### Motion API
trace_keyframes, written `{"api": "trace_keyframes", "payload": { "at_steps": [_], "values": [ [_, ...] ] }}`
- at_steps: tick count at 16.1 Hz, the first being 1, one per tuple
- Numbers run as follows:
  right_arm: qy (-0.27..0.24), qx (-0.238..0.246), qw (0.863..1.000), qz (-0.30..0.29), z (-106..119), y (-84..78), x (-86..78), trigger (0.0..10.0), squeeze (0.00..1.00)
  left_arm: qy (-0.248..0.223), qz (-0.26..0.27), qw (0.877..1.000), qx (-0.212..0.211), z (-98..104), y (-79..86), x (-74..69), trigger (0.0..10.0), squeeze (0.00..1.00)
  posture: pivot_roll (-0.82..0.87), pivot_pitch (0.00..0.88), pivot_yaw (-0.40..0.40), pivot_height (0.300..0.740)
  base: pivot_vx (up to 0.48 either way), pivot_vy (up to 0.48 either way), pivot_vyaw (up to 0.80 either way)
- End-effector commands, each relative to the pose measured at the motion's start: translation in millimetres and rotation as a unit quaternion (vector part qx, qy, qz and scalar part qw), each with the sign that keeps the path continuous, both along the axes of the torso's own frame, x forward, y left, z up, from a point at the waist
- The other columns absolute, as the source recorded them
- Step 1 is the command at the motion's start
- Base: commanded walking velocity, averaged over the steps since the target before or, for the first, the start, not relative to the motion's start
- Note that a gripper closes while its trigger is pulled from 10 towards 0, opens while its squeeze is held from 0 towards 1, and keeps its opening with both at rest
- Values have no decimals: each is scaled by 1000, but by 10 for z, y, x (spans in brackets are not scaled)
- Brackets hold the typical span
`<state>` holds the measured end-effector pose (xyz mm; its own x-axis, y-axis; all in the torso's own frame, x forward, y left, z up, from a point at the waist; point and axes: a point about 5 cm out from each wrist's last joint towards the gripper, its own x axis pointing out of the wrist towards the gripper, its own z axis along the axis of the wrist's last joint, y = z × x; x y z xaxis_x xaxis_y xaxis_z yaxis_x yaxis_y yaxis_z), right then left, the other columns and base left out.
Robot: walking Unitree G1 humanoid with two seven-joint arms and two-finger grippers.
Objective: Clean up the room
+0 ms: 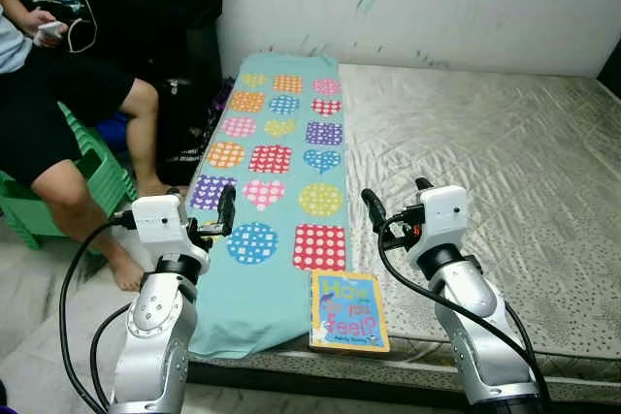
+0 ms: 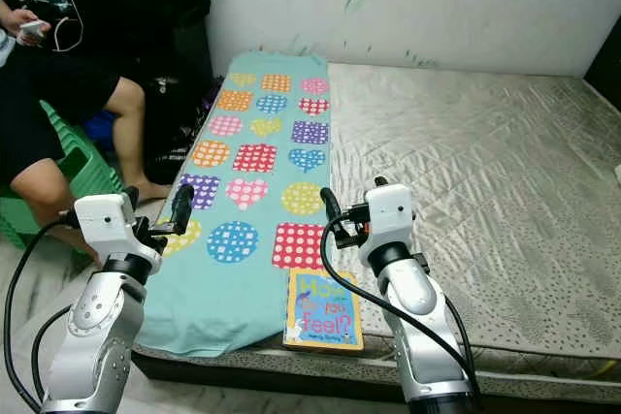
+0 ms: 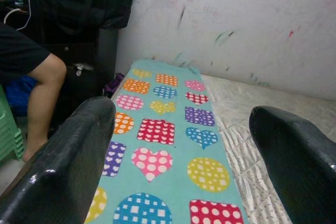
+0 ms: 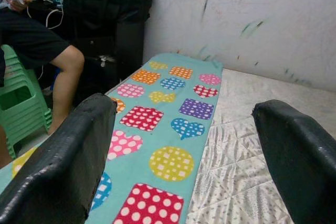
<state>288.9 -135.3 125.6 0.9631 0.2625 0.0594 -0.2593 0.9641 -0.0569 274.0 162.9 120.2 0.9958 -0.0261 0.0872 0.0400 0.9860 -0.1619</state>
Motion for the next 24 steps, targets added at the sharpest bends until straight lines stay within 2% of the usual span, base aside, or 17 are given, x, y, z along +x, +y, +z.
{"api": "trace_keyframes", "payload": {
  "at_steps": [1,4,5,7,10,17,24],
  "values": [
    [-6,-2,1000,6,25,0,1,10000,0,-10,-2,1000,3,48,6,-2,10000,0,-84,0,-29,740,240,0,0],
    [-7,-5,1000,-2,18,-65,-41,10000,0,-10,-2,1000,4,45,24,-23,10000,0,-87,0,-27,740,246,0,0],
    [-13,-11,1000,-20,27,-141,-66,10000,0,-8,0,1000,5,41,46,-41,10000,0,-88,0,-28,740,247,0,0],
    [9,-27,997,-78,-63,-417,-132,10000,0,-6,8,1000,9,44,125,-105,10000,0,-92,0,-32,740,247,0,0],
    [29,-55,994,-91,-164,-592,-196,10000,0,7,15,1000,14,-22,194,-173,10000,0,-89,0,-35,740,260,0,0],
    [31,-71,994,-75,-208,-553,-189,10000,0,6,10,1000,11,-1,167,-152,10000,0,-91,0,-36,740,258,0,0],
    [37,-54,996,-62,-219,-523,-192,10000,0,9,5,1000,11,-8,151,-142,10000,0,-92,0,-35,740,216,0,0]
  ]
}}
